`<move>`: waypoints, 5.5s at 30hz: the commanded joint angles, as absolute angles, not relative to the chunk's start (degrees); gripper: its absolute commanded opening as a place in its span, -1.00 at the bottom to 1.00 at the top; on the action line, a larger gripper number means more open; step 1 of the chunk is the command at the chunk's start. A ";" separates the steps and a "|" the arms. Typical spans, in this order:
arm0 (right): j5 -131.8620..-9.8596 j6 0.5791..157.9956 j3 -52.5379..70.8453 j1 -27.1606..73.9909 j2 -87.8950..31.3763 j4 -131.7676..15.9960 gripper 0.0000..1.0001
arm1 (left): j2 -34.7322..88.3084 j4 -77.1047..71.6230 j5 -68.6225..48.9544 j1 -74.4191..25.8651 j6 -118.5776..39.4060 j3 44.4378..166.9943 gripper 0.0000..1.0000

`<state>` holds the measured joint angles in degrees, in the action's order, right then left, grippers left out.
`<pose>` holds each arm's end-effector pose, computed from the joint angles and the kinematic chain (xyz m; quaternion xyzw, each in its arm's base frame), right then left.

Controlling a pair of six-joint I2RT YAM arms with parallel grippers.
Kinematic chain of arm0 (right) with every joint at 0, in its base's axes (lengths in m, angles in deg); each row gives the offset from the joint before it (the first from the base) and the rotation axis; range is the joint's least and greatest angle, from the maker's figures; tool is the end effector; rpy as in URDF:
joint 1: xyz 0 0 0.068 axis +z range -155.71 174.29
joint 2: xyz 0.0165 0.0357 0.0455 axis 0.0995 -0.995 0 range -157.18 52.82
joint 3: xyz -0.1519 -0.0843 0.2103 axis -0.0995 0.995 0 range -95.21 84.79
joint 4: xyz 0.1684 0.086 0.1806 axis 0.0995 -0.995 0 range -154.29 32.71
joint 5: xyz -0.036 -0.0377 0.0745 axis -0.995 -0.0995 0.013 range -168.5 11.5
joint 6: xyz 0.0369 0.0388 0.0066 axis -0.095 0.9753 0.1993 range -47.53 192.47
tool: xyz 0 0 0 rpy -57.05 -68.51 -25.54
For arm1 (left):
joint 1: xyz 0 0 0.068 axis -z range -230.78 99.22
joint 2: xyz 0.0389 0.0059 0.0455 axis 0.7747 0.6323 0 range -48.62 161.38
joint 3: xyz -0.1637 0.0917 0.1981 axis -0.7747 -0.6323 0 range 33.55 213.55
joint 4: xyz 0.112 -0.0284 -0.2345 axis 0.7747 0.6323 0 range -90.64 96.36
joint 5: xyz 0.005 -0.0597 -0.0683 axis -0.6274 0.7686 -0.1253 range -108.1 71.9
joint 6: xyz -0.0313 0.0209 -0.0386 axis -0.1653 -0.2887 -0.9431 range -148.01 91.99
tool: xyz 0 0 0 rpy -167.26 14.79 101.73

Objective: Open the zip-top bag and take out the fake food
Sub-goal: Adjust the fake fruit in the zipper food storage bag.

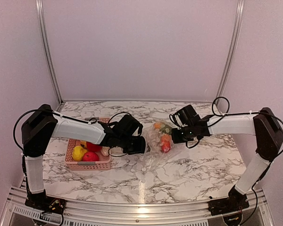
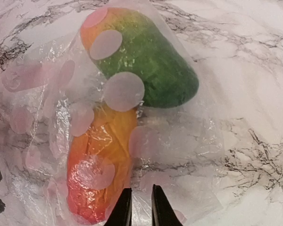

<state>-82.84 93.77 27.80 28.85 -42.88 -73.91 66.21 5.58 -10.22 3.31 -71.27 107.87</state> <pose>0.2792 0.1891 0.1796 -0.0990 0.9488 0.1076 0.2800 0.2488 -0.3519 0.1601 0.1127 0.9208 -0.3184 0.1950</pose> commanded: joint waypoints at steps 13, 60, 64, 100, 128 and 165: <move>-81.07 95.29 23.11 29.44 -50.23 -70.44 -0.72 | 66.09 4.34 -10.78 3.63 -70.74 108.33 -0.06; -81.05 93.73 17.58 30.59 -48.99 -73.44 -0.58 | 63.79 5.20 -13.83 1.76 -69.88 104.78 -0.13; -76.58 94.52 16.69 30.58 -52.21 -71.34 -0.63 | 63.92 4.69 -13.63 1.78 -69.84 104.99 -0.13; -77.62 94.83 22.58 30.66 -54.39 -68.48 0.11 | 64.17 2.79 -11.87 2.41 -70.45 106.27 0.05; -73.30 94.97 23.72 34.73 -48.83 -69.77 -0.38 | 63.42 2.40 -11.46 2.49 -70.36 105.23 0.05; -75.27 96.55 23.59 34.80 -54.75 -64.89 -0.96 | 64.72 0.15 -13.52 2.44 -73.63 105.79 0.11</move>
